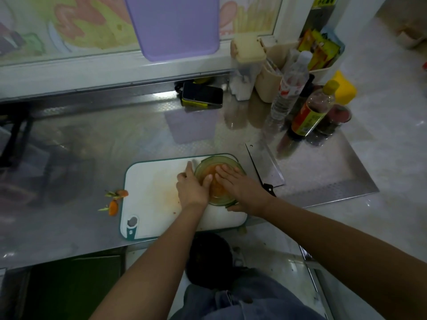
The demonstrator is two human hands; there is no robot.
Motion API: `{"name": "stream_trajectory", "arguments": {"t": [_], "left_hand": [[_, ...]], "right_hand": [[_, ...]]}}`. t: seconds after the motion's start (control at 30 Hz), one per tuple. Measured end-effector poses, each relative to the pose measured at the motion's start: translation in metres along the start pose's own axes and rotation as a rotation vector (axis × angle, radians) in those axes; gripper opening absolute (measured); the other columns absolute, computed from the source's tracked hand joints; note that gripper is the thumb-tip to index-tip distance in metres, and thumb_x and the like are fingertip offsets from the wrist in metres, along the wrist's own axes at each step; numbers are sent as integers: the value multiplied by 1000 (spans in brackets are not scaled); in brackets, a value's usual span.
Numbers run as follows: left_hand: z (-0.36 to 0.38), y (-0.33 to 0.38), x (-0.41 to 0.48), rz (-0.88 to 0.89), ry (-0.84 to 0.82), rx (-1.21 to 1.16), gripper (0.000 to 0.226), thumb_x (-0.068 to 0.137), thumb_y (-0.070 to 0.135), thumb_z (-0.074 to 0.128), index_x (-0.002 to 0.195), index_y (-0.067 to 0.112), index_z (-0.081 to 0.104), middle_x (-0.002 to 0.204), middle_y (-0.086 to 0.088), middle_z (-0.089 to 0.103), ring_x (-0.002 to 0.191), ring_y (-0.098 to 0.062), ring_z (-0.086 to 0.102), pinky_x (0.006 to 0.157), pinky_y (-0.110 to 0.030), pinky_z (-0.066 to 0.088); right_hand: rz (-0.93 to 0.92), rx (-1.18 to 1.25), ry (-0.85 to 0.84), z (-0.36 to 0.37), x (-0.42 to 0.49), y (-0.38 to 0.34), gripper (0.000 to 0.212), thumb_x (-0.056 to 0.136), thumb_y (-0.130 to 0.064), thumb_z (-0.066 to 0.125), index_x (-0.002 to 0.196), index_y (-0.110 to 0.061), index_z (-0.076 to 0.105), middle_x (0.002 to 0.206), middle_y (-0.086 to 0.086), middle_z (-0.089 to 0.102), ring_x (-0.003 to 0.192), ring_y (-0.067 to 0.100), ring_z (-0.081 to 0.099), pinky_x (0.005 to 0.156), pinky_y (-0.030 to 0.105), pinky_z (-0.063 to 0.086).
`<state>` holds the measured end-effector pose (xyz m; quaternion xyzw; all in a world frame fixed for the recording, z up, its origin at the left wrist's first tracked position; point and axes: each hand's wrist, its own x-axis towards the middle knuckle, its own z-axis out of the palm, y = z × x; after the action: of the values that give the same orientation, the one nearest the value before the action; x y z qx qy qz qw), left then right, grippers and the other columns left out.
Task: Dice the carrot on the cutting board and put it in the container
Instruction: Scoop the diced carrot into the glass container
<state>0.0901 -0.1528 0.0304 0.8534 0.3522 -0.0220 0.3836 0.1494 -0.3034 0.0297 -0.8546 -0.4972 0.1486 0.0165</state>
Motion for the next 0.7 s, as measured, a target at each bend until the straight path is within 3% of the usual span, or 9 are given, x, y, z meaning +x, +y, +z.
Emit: {"name": "stream_trajectory", "arguments": {"t": [0.07,0.13,0.3,0.53,0.7], "left_hand": [[-3,2,-15,-75,191,-7,76,80,45,70,139,10,37,130,-18,40,117,-36,45,97,-42,40],[-1,2,-33,-192,287,-167,71,72,41,79,124,6,47,124,-16,43,112,-34,49,95,-42,43],[11,5,-46,-340,258,-292,64,73,37,79,121,3,55,122,-17,50,107,-36,54,94,-41,42],[9,1,-41,-322,263,-328,45,74,34,80,109,9,68,103,-10,70,95,-28,65,81,-31,46],[5,-5,-36,-310,208,-381,45,71,33,82,103,7,64,100,-9,70,94,-27,64,82,-30,46]], "right_hand": [[11,66,29,1,-1,0,99,80,-35,72,150,-5,9,159,12,-1,147,26,-4,116,32,-10],[25,154,75,4,-3,-1,100,75,-32,78,149,-5,16,159,11,5,147,23,-1,121,37,0],[36,206,112,6,-2,-1,102,72,-31,80,149,-6,17,159,8,5,140,12,-10,118,31,-2],[22,237,166,16,0,4,103,68,-28,83,148,-4,22,158,10,10,142,17,-5,115,32,-6],[9,279,199,19,0,5,103,68,-27,83,148,-5,21,159,8,8,142,14,-6,116,29,-4]]}}
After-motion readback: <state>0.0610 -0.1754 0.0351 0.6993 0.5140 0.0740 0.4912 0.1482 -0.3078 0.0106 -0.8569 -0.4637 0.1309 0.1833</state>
